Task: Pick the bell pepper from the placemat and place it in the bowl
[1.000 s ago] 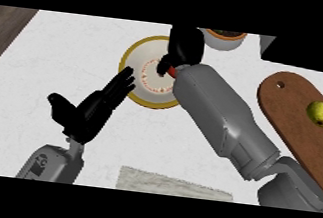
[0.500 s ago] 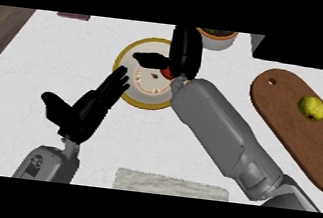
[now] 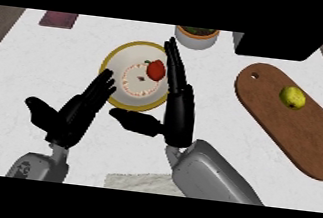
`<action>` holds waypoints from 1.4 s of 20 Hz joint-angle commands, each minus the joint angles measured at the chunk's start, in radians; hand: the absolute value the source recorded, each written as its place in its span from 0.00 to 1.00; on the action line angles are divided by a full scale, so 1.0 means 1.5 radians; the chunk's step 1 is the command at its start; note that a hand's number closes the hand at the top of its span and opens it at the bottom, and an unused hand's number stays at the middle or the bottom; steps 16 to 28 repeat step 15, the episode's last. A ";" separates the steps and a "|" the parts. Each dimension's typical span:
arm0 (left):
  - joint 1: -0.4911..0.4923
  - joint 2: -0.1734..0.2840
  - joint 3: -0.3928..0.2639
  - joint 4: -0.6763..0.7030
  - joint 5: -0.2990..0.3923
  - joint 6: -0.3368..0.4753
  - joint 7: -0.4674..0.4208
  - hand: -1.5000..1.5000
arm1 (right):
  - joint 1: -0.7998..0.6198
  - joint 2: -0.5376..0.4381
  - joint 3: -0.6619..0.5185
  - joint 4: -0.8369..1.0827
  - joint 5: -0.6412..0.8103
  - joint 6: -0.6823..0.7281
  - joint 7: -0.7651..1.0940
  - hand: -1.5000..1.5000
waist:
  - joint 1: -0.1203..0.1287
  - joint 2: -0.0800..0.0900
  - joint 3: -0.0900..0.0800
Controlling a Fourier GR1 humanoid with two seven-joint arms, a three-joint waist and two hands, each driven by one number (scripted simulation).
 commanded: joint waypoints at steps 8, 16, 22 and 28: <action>0.034 0.003 0.013 -0.024 0.000 0.006 -0.008 0.50 | 0.487 -0.167 0.332 -0.348 0.153 -0.119 -0.144 1.00 | -0.023 -0.005 0.000; 0.044 0.016 0.013 -0.023 0.009 -0.023 -0.011 0.50 | 0.714 -0.251 0.529 -0.277 0.203 -0.211 -0.287 1.00 | -0.016 -0.002 0.001; 0.044 0.016 0.013 -0.023 0.009 -0.023 -0.011 0.50 | 0.714 -0.251 0.529 -0.277 0.203 -0.211 -0.287 1.00 | -0.016 -0.002 0.001; 0.044 0.016 0.013 -0.023 0.009 -0.023 -0.011 0.50 | 0.714 -0.251 0.529 -0.277 0.203 -0.211 -0.287 1.00 | -0.016 -0.002 0.001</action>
